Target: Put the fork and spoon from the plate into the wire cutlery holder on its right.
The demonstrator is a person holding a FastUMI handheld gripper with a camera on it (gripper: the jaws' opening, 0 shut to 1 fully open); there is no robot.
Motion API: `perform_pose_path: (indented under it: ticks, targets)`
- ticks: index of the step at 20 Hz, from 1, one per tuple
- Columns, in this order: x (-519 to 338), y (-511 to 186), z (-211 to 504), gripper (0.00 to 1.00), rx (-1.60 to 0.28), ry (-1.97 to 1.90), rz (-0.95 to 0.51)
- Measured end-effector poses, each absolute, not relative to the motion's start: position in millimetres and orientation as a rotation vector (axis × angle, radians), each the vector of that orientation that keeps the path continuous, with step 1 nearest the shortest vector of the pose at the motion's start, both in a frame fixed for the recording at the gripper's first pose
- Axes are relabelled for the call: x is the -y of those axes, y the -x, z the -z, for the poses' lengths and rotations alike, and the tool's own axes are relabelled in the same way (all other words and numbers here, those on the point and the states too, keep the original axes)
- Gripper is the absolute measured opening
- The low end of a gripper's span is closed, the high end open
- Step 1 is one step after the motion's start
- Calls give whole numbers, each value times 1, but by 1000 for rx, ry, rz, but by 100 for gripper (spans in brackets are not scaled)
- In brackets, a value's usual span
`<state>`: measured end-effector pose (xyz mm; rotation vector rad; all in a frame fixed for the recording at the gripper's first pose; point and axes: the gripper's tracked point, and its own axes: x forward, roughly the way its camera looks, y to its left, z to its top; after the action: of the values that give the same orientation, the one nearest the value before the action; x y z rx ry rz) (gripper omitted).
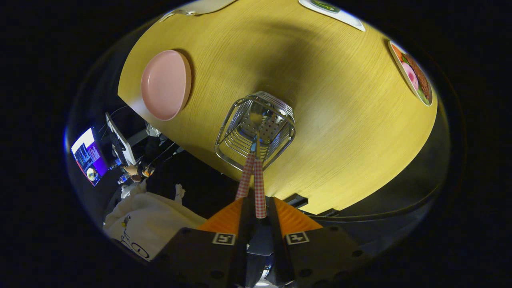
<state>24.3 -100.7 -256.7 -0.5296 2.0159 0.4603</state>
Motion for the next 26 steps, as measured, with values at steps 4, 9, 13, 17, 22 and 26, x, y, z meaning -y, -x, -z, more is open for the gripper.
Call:
perform_pose_path:
  ticks: [4, 9, 13, 17, 22, 26]
  targets:
    - [91, -20, 244, 83, -1961, 493, -491]
    - [79, -26, 222, 100, -1816, 383, -495]
    - [71, -30, 193, 100, -1642, 289, -478]
    - [62, -39, 157, 99, -1403, 175, -423]
    - [50, -40, 101, 100, -1094, 96, -350]
    - [55, -25, 62, 100, -903, 83, -284]
